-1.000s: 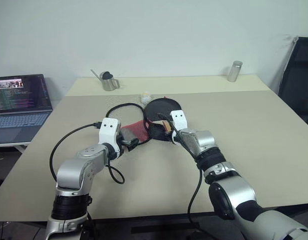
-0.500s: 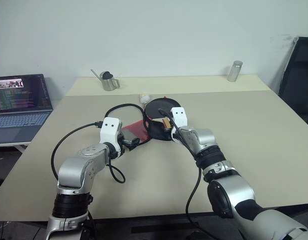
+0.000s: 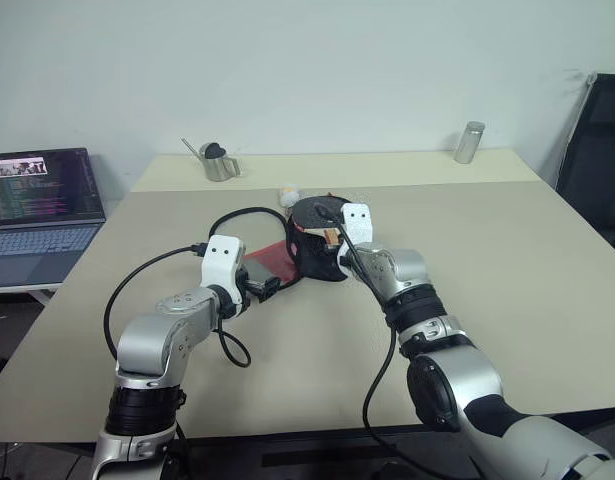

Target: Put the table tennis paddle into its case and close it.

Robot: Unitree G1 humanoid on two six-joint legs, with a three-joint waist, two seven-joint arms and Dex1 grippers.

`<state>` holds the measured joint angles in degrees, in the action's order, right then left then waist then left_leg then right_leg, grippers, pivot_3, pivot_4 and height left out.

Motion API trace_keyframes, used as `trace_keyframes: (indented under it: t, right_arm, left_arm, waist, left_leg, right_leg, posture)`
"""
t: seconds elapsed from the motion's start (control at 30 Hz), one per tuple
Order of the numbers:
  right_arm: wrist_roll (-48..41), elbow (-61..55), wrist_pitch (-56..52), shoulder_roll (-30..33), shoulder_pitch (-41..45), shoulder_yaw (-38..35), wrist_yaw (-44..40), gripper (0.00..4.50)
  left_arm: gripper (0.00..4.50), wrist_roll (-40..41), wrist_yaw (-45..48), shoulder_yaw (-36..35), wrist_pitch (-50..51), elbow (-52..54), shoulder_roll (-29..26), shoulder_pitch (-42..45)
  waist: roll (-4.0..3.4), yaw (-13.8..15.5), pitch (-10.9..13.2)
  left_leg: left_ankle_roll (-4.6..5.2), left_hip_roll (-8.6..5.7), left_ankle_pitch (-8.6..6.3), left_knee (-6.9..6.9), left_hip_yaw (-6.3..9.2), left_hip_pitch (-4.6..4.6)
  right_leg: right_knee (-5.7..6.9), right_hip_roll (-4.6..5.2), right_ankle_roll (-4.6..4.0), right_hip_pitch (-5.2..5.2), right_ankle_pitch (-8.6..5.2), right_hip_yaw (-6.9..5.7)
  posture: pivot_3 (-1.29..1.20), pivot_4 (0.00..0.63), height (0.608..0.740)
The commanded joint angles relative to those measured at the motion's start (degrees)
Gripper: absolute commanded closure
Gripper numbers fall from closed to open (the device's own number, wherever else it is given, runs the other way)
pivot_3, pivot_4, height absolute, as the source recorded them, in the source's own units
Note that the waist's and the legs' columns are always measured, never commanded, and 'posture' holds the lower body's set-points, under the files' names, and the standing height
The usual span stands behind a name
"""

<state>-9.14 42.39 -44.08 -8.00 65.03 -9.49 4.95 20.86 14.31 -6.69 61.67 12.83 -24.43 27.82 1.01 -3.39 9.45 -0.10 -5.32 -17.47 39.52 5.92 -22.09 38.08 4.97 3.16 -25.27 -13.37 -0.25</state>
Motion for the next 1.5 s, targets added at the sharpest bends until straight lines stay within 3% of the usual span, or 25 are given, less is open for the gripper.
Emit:
trace_keyframes:
  t: [0.03,0.4,0.7,1.0,1.3,1.5]
  right_arm:
    - [-0.8,-1.8,1.7,-1.2,2.4,-0.1,0.8,2.97]
    - [-1.7,-0.7,3.9,-2.6,2.7,-0.9,6.2,2.97]
    - [-3.3,0.1,3.4,-4.6,3.0,0.0,4.8,2.97]
    - [-4.1,2.1,3.8,-4.6,1.7,0.9,3.1,0.06]
    - [-4.0,-4.3,0.0,0.5,0.4,3.5,-4.6,0.06]
    - [-5.5,-24.0,-11.0,16.2,-5.5,14.4,-25.6,0.06]
  left_arm:
    - [0.00,-0.5,0.0,-0.5,-1.2,1.0,-0.4,0.8]
    - [0.00,-0.8,-0.1,-0.7,-0.7,1.7,-0.1,0.4]
    - [0.00,-1.0,-0.2,-0.4,-0.7,1.5,0.0,0.6]
    - [0.00,-1.1,-0.4,-0.5,-0.5,1.7,0.1,0.4]
    - [0.00,-1.9,-2.2,-2.5,-2.8,-2.7,0.6,3.8]
    - [0.00,-1.5,0.6,-3.8,-5.1,-8.3,-0.9,6.8]
  waist:
    - [0.00,0.0,0.0]
    - [0.00,0.1,0.0]
    - [0.00,0.1,0.0]
    - [0.00,0.1,0.0]
    - [0.00,0.1,0.0]
    - [0.01,0.9,0.0]
  left_leg:
    - [0.00,0.00,0.00,0.00,0.00,0.00]
    - [0.00,-0.01,0.00,0.00,0.02,0.00]
    - [0.00,-0.01,0.00,0.00,0.01,0.00]
    - [0.00,0.00,0.00,0.00,0.01,0.01]
    - [0.00,-0.01,0.00,0.00,0.02,0.00]
    - [0.01,-0.06,0.00,0.04,0.13,-0.06]
  right_leg:
    - [0.00,0.00,0.00,0.00,0.00,0.00]
    - [0.00,0.00,0.00,0.01,0.00,-0.01]
    - [0.00,0.00,0.00,0.01,0.00,-0.01]
    - [0.00,0.00,0.00,0.01,0.00,-0.01]
    - [0.00,-0.01,0.00,0.01,0.00,-0.03]
    - [-0.12,0.02,0.01,0.09,0.00,-0.17]
  posture:
    - [0.00,0.150,0.740]
    - [0.00,0.150,0.740]
    - [0.00,0.150,0.740]
    - [0.00,0.150,0.740]
    - [0.00,0.150,0.740]
    - [0.00,0.150,0.740]
